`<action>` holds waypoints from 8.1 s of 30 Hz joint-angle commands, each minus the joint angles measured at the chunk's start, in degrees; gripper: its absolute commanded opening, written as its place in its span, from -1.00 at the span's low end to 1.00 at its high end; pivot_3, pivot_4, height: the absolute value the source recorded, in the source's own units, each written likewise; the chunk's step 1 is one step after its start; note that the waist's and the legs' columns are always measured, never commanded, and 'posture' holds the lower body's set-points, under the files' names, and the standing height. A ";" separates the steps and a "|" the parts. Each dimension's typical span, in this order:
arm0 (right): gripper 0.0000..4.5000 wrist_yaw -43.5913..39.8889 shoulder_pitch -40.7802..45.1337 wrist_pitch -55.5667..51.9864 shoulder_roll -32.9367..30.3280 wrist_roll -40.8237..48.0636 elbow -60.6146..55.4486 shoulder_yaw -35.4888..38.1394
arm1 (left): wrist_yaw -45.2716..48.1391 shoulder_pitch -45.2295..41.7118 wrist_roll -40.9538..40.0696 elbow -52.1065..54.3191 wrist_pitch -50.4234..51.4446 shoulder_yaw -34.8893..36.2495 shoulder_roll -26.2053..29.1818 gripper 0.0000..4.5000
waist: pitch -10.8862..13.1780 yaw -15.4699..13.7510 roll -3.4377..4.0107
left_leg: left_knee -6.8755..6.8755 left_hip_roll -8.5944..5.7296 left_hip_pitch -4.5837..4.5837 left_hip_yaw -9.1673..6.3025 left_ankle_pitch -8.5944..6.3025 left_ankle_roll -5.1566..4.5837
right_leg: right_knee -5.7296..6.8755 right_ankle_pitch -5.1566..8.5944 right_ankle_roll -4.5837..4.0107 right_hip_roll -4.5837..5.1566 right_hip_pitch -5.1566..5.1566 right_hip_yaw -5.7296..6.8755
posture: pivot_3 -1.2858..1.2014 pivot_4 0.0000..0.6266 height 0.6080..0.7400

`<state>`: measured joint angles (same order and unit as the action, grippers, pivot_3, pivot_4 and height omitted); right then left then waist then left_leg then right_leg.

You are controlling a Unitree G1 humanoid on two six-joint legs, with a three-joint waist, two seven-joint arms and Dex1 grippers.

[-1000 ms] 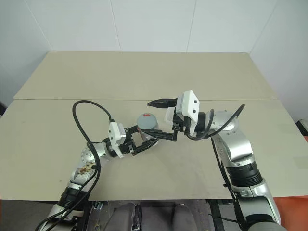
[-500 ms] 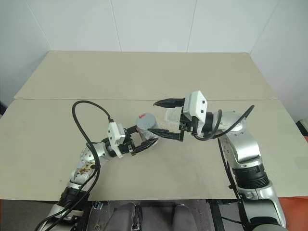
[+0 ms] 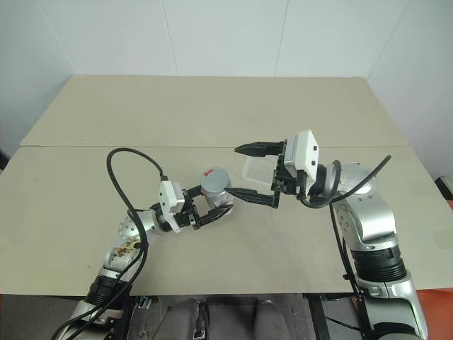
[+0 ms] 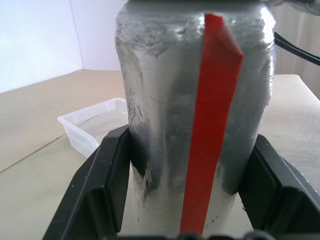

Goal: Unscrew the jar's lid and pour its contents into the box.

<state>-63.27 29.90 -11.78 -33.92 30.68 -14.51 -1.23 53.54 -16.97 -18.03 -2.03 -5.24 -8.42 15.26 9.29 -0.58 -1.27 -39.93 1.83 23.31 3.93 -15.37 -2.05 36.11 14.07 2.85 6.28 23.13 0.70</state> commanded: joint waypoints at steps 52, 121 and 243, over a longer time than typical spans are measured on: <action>0.97 5.00 1.17 2.84 4.79 -6.90 2.23 -2.54 | 0.58 -0.70 -0.52 0.41 -2.59 0.24 0.04 0.23 | 0.00 -0.04 0.00 | -0.03 -0.01 0.01 0.02 0.00 0.01 | 0.00 0.00 0.00 -0.02 0.00 0.00 | 0.03 -0.52 1.00; 0.97 0.82 4.61 -5.50 4.27 -2.63 1.56 -5.13 | 0.59 -0.40 0.28 0.18 -3.34 0.22 -0.09 0.23 | 0.00 -0.04 0.00 | -0.04 0.00 0.01 0.00 0.00 0.00 | 0.00 0.00 0.00 -0.02 -0.01 0.00 | 0.03 -0.52 1.00; 0.99 36.25 -28.61 -22.12 -4.04 -14.08 -21.04 14.16 | -65.77 -66.50 70.00 -76.04 -16.80 -36.51 -8.69 0.23 | 0.05 -0.86 -0.10 | -0.28 -0.15 0.55 0.25 0.00 -0.03 | -0.18 -0.03 0.20 -0.04 0.14 0.18 | 0.03 -0.52 1.00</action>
<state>-27.84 1.22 -33.40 -38.33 16.02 -32.61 10.40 -8.79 -81.22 49.25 -78.27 -22.79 -42.90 6.94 9.35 -1.44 -1.36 -40.23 1.68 23.86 4.18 -15.37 -2.08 35.95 14.04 3.05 6.24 23.27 0.87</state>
